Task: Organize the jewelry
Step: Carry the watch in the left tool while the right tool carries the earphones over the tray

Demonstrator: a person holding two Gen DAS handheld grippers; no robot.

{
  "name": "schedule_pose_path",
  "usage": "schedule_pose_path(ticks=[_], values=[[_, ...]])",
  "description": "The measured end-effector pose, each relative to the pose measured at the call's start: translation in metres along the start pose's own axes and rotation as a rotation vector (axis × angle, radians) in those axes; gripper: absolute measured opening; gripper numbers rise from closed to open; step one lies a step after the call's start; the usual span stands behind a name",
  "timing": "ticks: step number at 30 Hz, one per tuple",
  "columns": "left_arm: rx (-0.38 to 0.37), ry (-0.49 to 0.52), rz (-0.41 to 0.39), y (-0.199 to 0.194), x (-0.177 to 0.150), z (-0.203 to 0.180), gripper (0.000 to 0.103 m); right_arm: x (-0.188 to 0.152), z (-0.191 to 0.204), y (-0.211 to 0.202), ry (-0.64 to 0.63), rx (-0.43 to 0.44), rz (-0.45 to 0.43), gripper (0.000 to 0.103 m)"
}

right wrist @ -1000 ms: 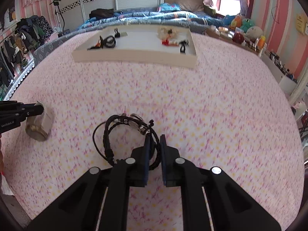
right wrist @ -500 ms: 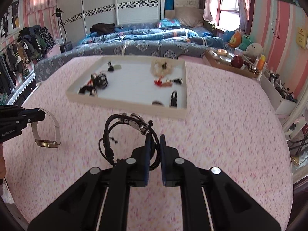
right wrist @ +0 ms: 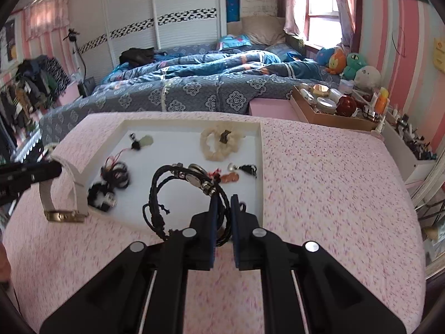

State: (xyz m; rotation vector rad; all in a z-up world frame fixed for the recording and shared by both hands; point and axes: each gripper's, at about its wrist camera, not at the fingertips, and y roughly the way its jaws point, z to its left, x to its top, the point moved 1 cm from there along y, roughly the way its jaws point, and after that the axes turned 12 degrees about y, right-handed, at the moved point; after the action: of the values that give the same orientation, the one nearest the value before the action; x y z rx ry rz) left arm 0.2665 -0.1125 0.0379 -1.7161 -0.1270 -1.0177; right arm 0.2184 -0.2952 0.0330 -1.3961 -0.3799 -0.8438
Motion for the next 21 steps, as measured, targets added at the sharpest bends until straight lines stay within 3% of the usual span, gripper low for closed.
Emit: schedule_pose_path(ticks=[5, 10, 21], values=[[-0.003, -0.02, 0.036, 0.039, 0.008, 0.006, 0.008, 0.017, -0.004, 0.029, 0.02, -0.012, 0.015, 0.009], [0.017, -0.031, 0.074, 0.073, 0.01, 0.005, 0.008, 0.013, -0.007, 0.06, 0.009, -0.053, 0.063, 0.009], [0.157, -0.01, 0.114, 0.104, -0.002, -0.002, 0.008, 0.001, -0.019, 0.095, 0.035, -0.089, 0.096, 0.009]])
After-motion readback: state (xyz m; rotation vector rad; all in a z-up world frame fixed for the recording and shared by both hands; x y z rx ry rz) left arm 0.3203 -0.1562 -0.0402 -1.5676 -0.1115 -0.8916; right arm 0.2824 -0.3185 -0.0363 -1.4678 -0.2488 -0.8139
